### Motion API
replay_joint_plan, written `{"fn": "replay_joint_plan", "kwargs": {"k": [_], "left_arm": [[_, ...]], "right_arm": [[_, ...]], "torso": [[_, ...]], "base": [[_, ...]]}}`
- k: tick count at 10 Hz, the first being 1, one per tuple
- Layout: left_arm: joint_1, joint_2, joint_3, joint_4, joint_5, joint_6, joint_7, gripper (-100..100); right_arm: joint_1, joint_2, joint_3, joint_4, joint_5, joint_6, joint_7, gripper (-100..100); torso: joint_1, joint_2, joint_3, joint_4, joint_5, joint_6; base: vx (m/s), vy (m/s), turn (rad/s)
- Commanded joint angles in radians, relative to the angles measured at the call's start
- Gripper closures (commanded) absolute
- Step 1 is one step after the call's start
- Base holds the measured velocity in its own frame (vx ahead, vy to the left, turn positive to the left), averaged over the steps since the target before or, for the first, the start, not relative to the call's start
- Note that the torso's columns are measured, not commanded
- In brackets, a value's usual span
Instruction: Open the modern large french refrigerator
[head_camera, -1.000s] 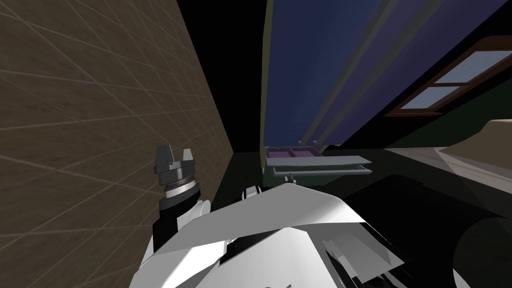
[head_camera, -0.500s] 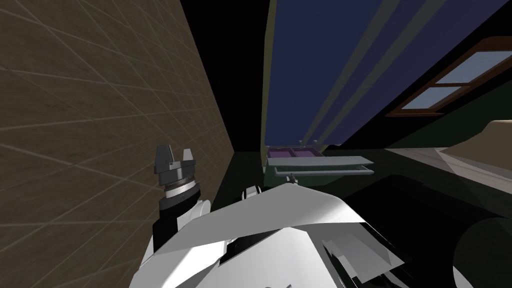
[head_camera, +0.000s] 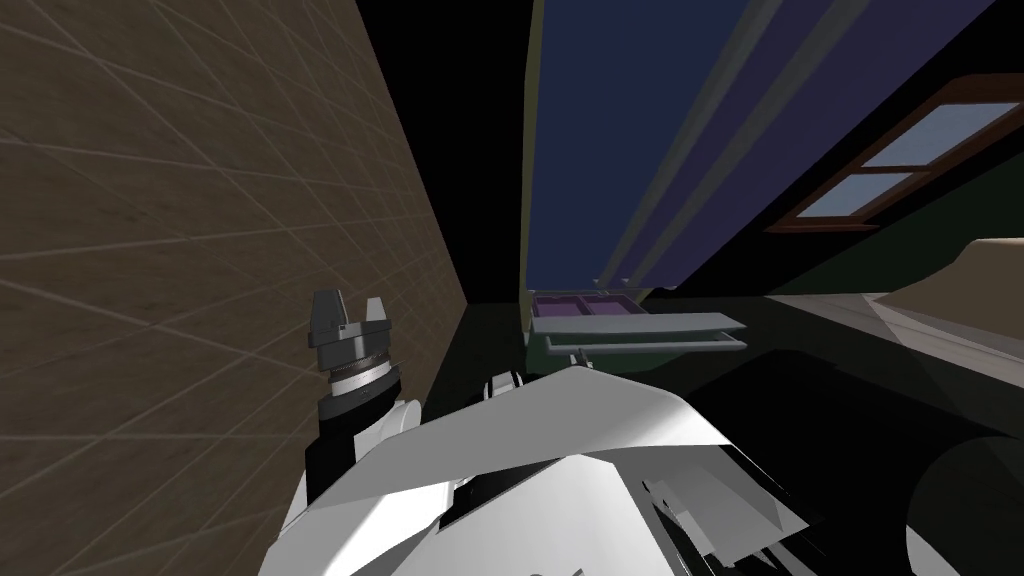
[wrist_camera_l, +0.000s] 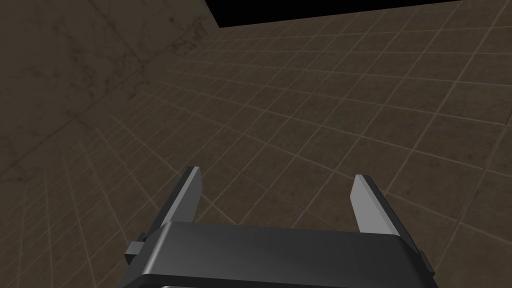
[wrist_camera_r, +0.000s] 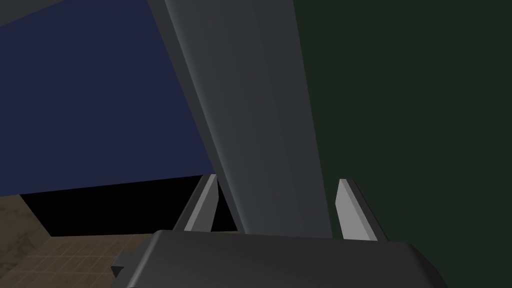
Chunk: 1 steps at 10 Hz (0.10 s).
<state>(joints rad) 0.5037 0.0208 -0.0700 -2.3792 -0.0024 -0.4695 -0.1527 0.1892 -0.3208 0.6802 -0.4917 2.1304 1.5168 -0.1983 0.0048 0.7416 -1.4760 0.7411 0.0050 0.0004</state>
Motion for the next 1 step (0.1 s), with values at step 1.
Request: {"fn": "replay_joint_plan", "kwargs": {"k": [1], "left_arm": [[0.000,0.000,0.000,0.000,0.000,0.000,0.000,0]], "right_arm": [[0.000,-0.032,-0.005,-0.014,-0.010,-0.018,-0.017,-100]], "torso": [[0.002,-0.002,0.000,-0.002,-0.001,-0.001]], "base": [[-0.010,0.065,0.015]]}}
